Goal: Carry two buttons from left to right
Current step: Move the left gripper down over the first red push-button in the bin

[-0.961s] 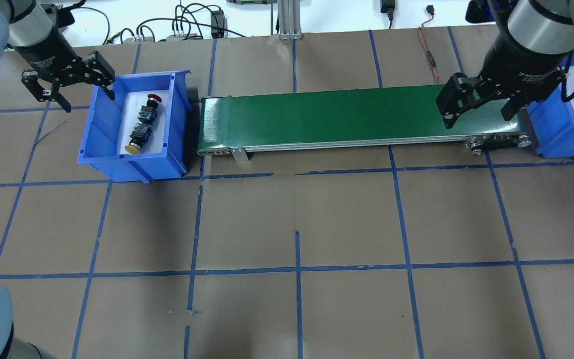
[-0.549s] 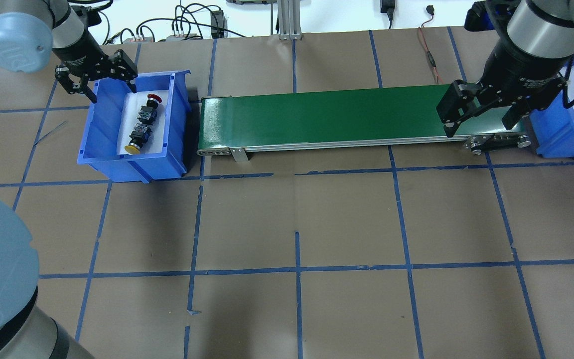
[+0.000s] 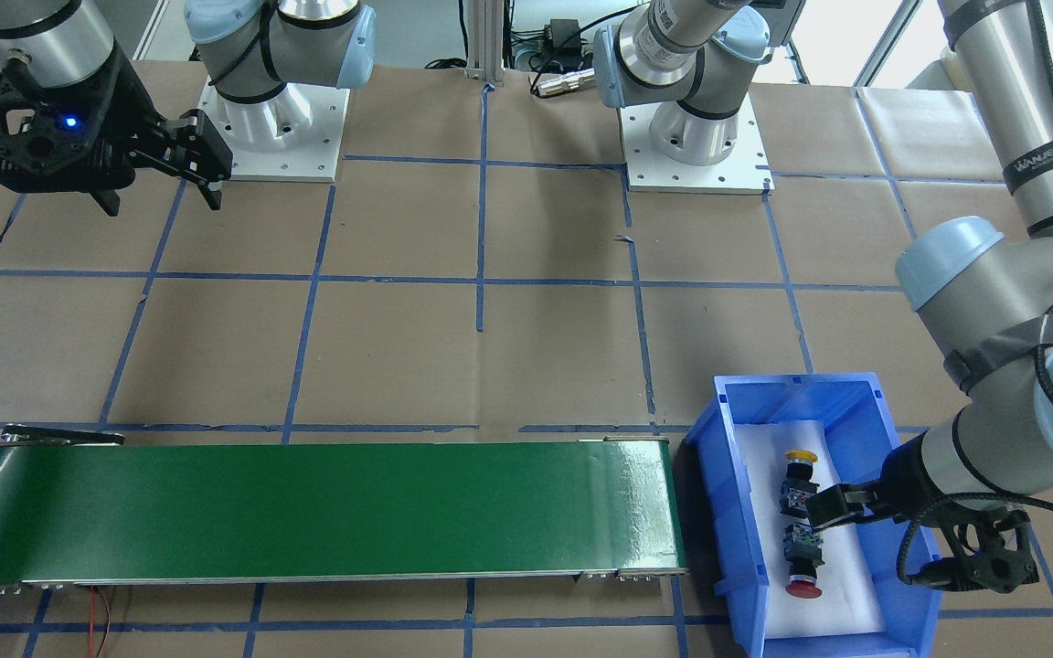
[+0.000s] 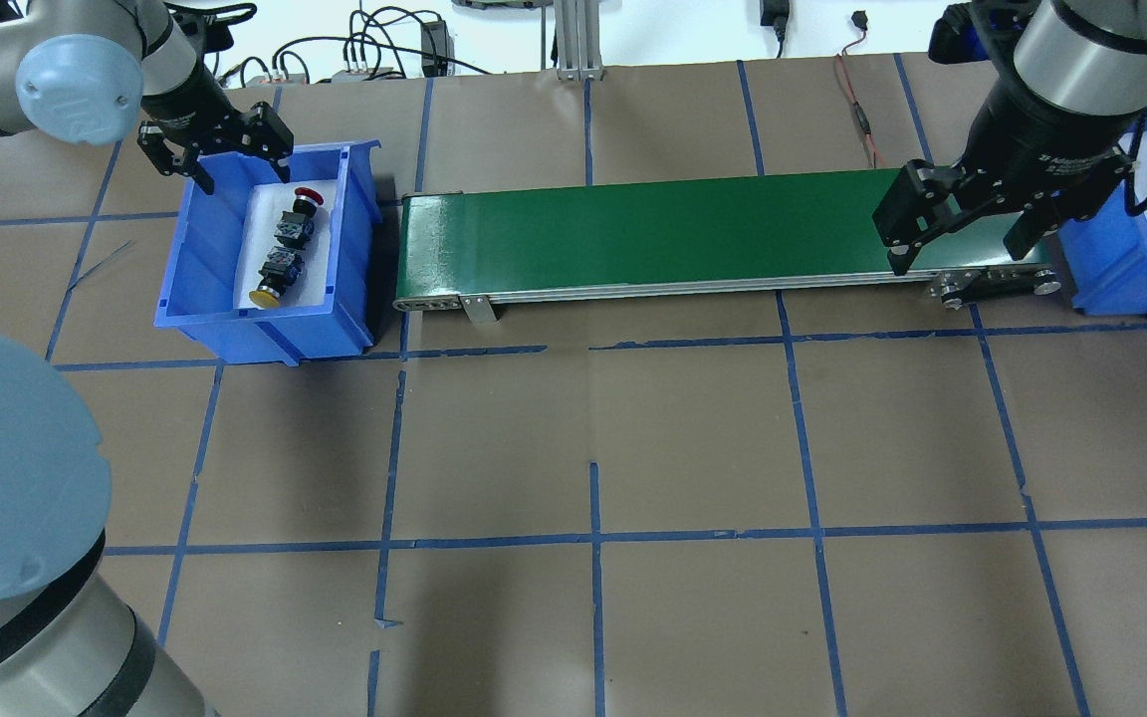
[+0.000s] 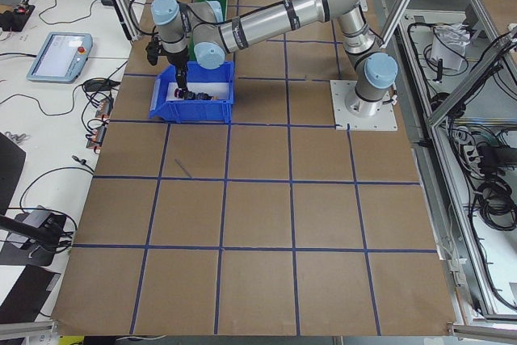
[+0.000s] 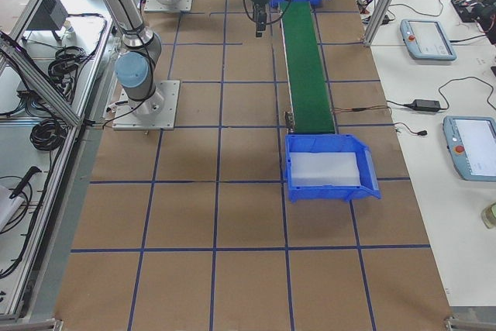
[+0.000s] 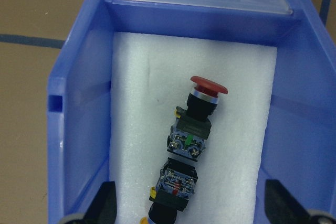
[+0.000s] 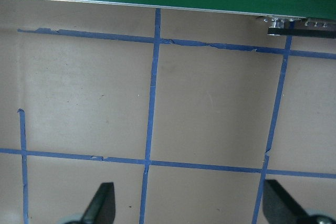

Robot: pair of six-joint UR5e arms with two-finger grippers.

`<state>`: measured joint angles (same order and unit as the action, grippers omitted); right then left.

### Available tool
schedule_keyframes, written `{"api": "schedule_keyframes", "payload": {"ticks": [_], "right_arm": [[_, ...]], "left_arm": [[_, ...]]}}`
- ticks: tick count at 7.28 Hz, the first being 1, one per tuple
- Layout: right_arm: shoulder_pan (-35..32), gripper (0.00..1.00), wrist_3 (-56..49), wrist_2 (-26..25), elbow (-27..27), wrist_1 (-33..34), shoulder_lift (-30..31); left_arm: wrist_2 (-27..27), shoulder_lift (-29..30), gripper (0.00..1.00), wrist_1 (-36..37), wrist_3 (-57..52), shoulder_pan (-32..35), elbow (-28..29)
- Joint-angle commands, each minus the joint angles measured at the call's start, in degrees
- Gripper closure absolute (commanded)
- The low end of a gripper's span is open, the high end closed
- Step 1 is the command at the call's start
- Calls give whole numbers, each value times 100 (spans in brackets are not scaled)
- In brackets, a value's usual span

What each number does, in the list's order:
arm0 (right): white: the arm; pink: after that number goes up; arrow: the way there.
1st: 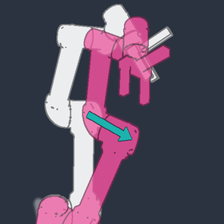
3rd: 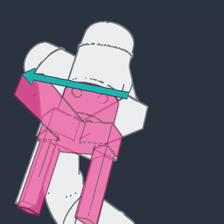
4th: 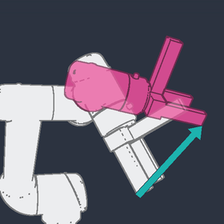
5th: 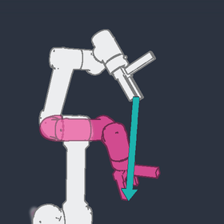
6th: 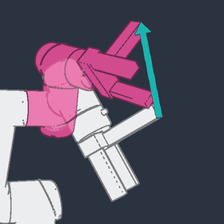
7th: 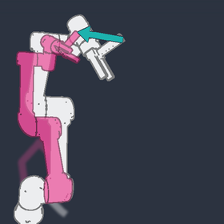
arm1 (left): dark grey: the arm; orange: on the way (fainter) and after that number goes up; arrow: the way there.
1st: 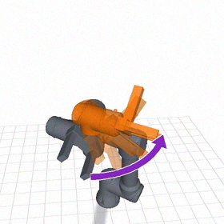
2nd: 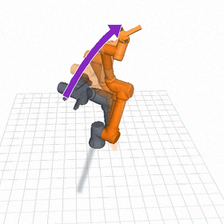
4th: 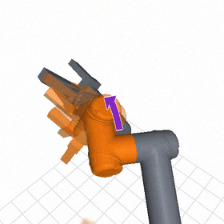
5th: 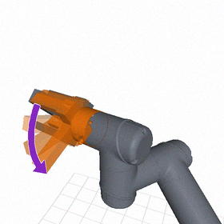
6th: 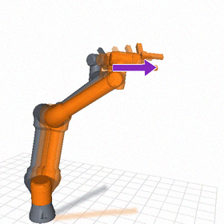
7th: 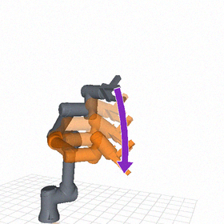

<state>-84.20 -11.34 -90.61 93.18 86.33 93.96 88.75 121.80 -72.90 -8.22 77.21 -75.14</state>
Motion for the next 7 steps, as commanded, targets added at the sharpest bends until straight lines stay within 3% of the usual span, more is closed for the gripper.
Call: {"api": "schedule_keyframes", "payload": {"ticks": [1,2,3,7], "right_arm": [[0,0,0,9,16,7,-10],[0,0,0,9,24,7,-10],[0,0,0,9,33,7,-10],[0,0,-9,9,77,24,-10]], "left_arm": [[11,89,1,118,-451,13,-62],[-7,177,3,126,-444,22,-62],[-16,204,13,135,-400,30,-62],[19,283,15,249,-382,118,-387]]}}
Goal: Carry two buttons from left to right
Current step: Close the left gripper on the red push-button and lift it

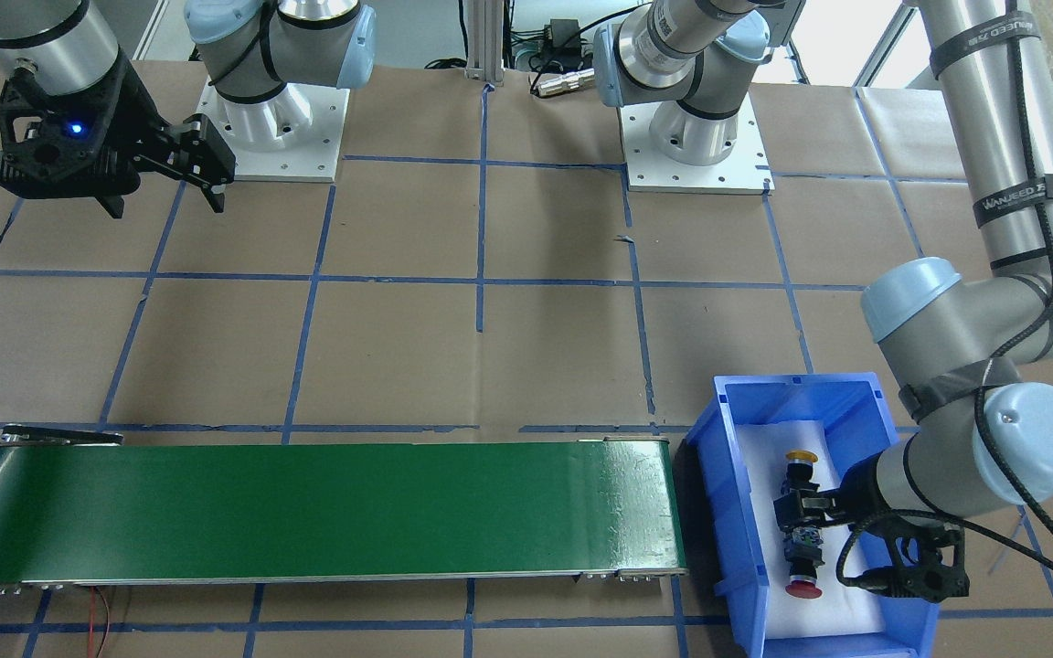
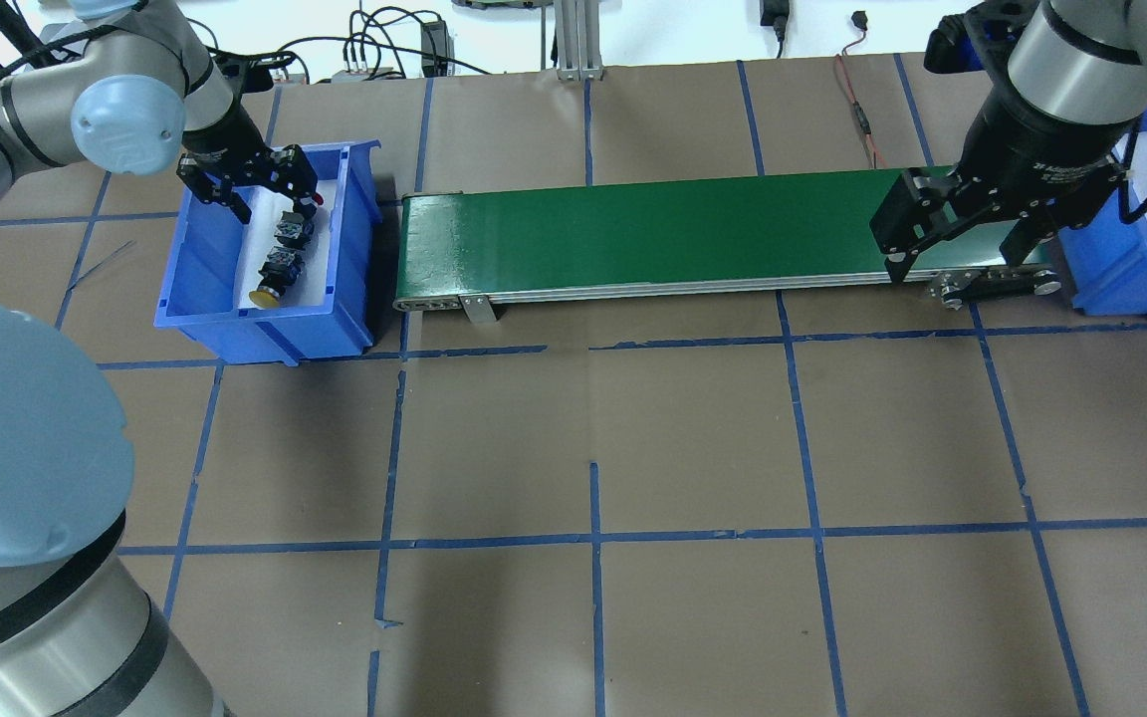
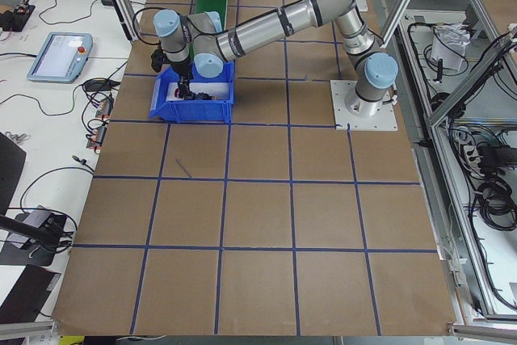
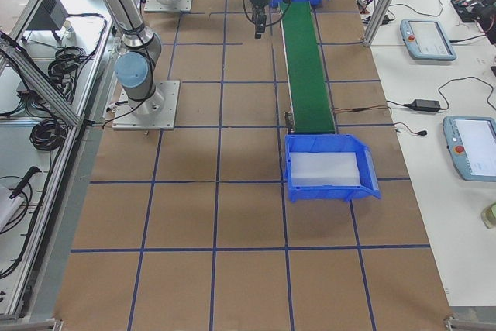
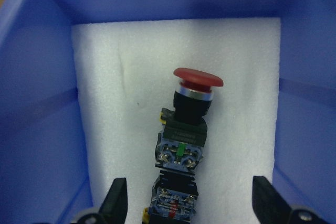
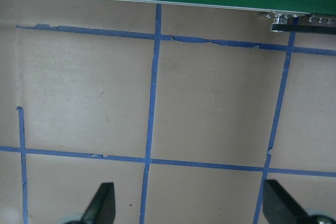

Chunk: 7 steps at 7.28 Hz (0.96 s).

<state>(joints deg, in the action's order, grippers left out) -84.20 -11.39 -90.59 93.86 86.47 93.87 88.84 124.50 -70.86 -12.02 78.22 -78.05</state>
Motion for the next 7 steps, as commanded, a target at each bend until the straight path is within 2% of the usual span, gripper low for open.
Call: {"api": "schedule_keyframes", "payload": {"ticks": [1,7], "right_arm": [[0,0,-3,6,9,10,-9],[9,0,-3,-3,9,-8,-97]], "left_arm": [[19,57,15,55,-28,9,-113],[-25,224,18,345,-73,9,-114]]}}
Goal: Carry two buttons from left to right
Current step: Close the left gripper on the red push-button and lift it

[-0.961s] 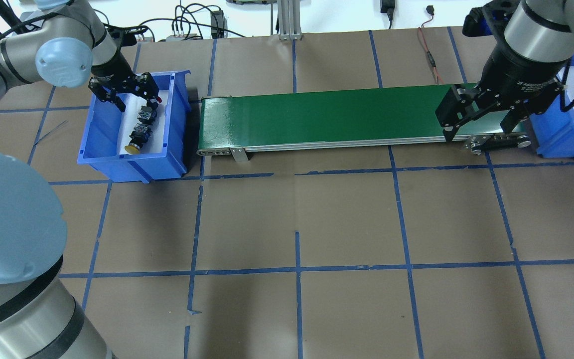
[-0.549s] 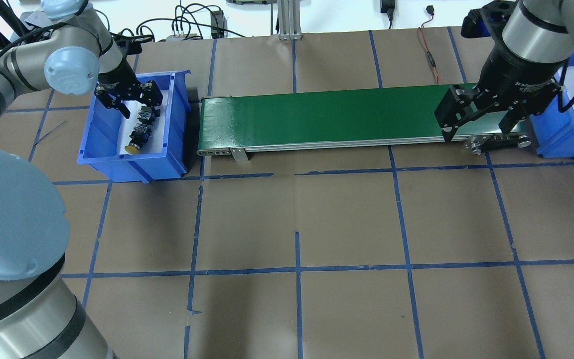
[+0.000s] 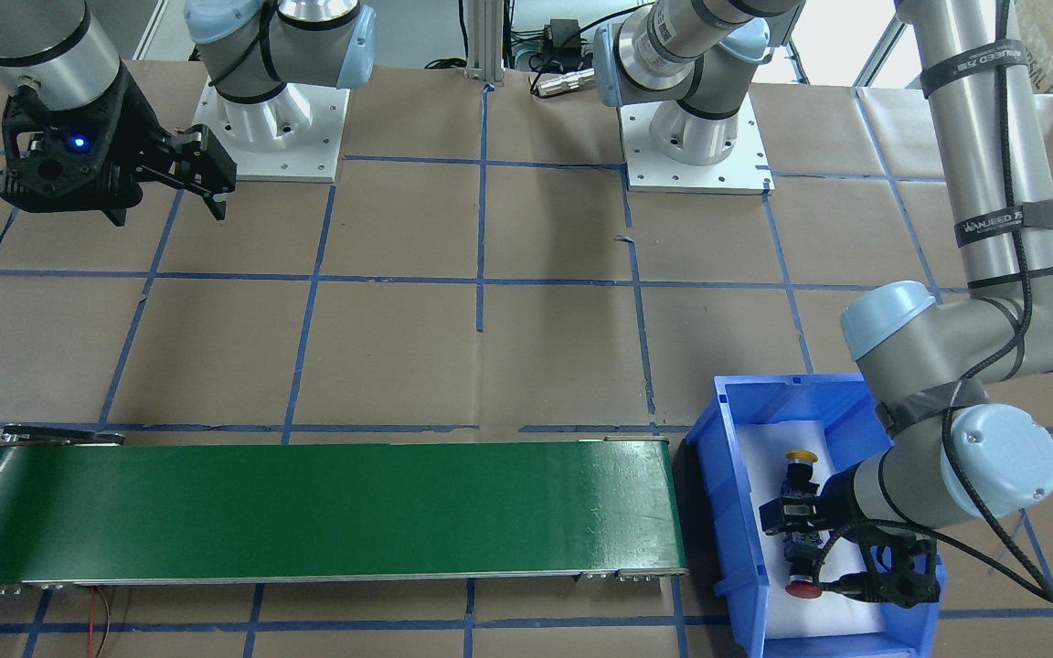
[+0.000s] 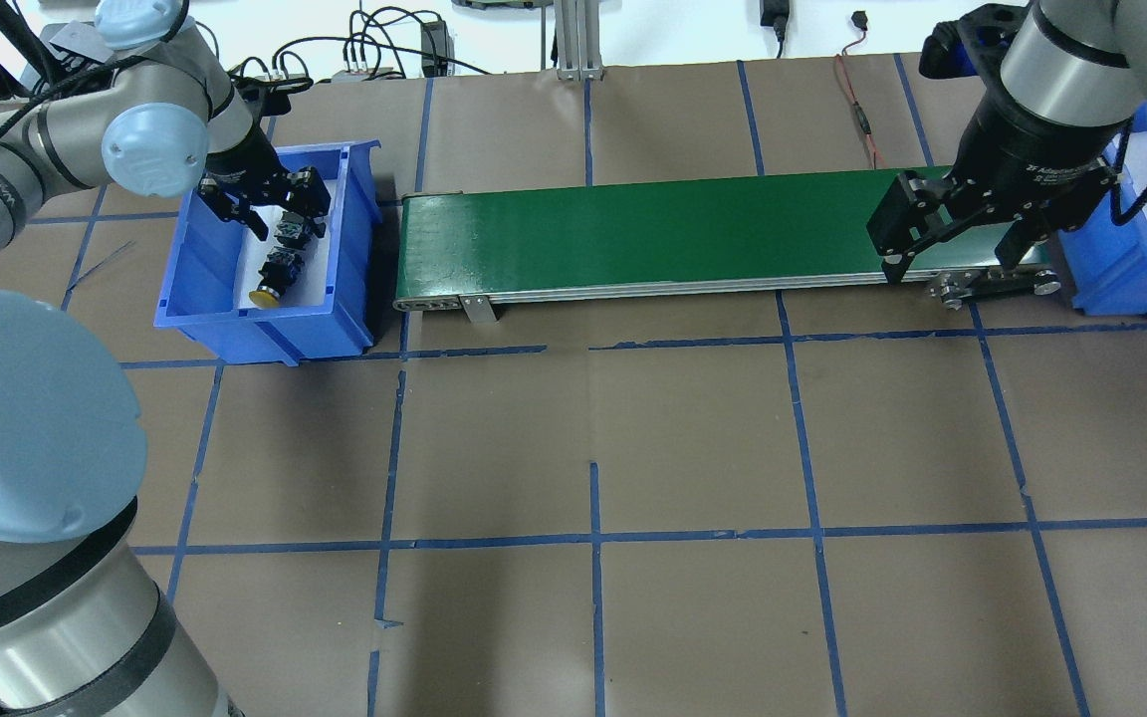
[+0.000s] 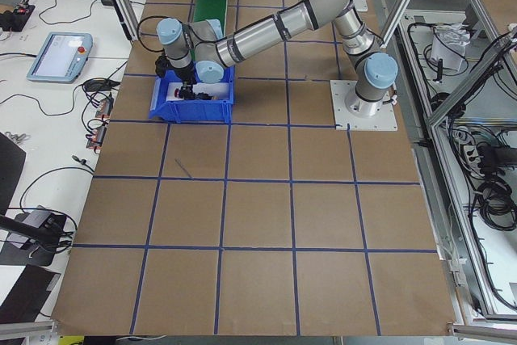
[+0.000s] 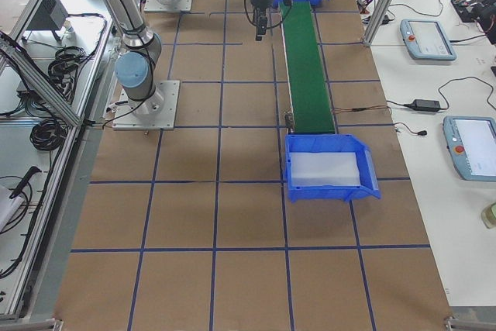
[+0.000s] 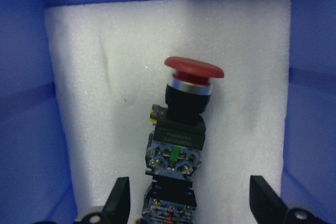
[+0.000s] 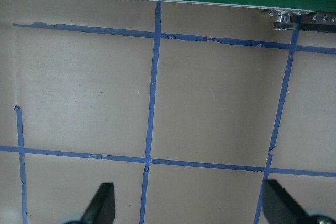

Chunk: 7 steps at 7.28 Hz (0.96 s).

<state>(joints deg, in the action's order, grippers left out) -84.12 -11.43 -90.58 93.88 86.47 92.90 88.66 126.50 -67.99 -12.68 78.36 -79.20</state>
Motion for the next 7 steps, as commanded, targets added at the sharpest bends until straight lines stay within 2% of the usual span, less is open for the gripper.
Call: {"api": "schedule_keyframes", "payload": {"ticks": [1,3,4,5,6,7], "right_arm": [[0,0,0,-3,7,2,0],[0,0,0,-3,7,-7,0],[0,0,0,5,7,-7,0],[0,0,0,6,7,-7,0],[0,0,0,6,7,-7,0],[0,0,0,6,7,-7,0]], "left_arm": [[-7,76,18,58,-6,3,1],[-7,112,18,128,-15,3,1],[-7,112,26,137,-6,3,9],[-15,112,41,137,81,12,10],[-15,103,60,137,221,21,44],[-7,77,65,137,257,12,106]]}}
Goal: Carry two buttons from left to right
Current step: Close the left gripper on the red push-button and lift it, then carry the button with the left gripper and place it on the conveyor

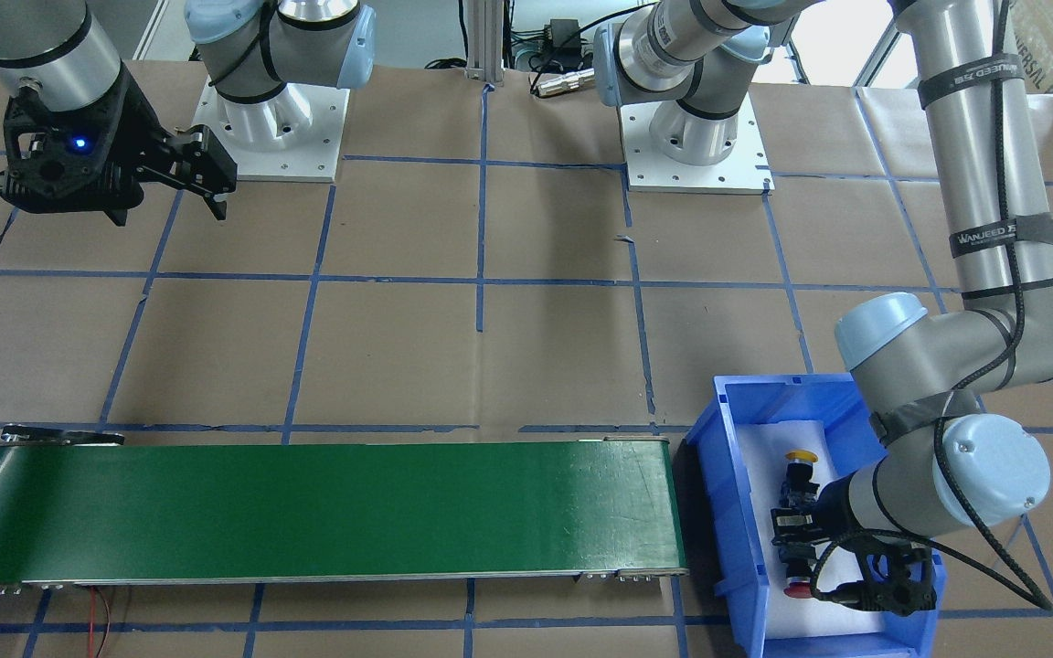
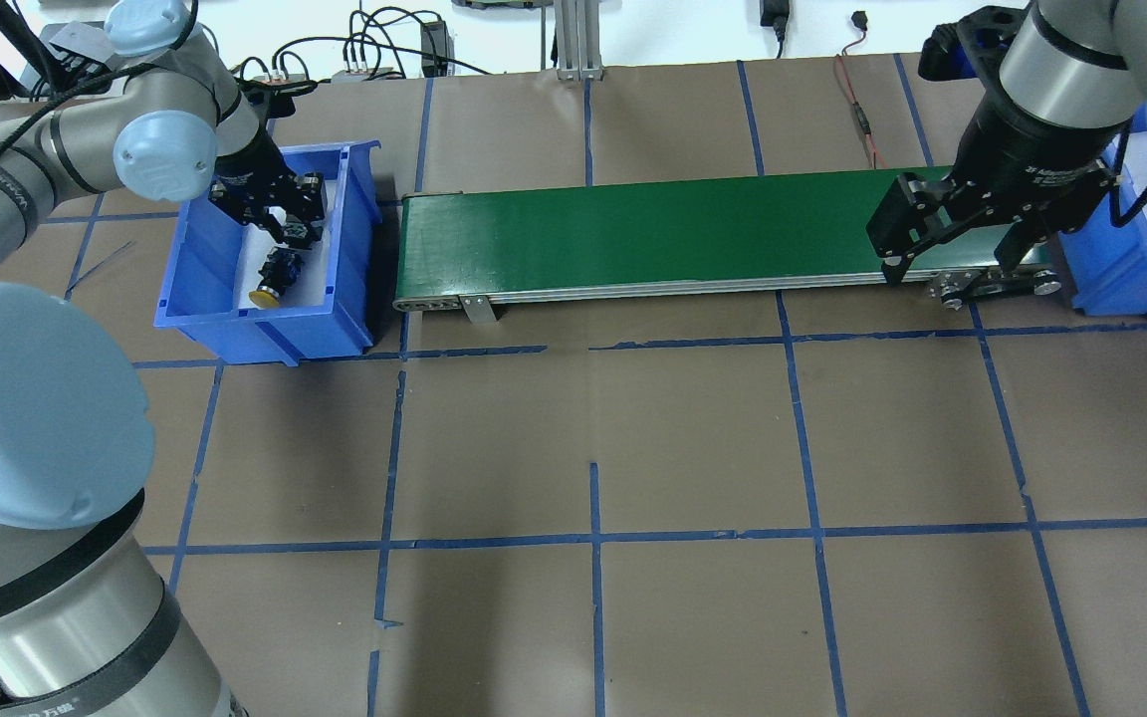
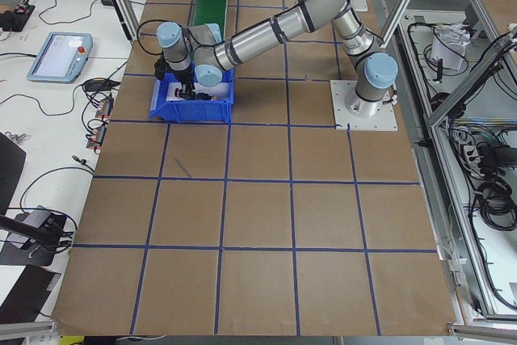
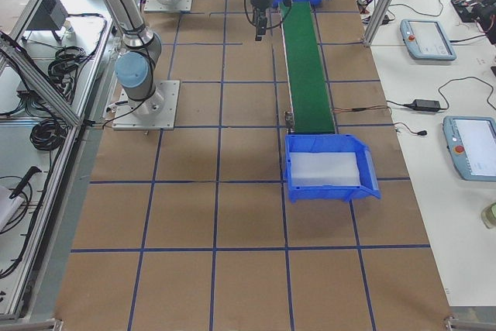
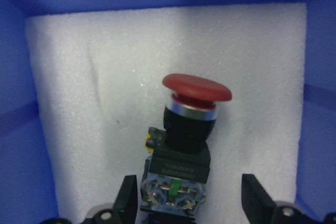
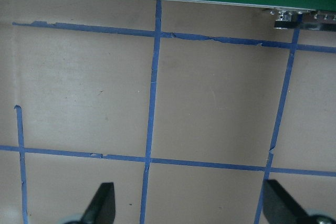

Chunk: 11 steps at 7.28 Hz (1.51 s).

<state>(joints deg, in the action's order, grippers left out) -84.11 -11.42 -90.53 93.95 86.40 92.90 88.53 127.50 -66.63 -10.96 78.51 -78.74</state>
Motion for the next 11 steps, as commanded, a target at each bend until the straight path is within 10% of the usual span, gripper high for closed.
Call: {"api": "schedule_keyframes", "payload": {"ticks": [1,7,11], "right_arm": [[0,0,0,0,0,0,0],[0,0,0,-8,9,0,0],[0,0,-9,0,9,0,0]], "left_arm": [[32,-110,66,1,86,-2,77],[94,-1797,66,-1291,901,443,69],[296,-1519,66,-739,2597,1666,-10]]}}
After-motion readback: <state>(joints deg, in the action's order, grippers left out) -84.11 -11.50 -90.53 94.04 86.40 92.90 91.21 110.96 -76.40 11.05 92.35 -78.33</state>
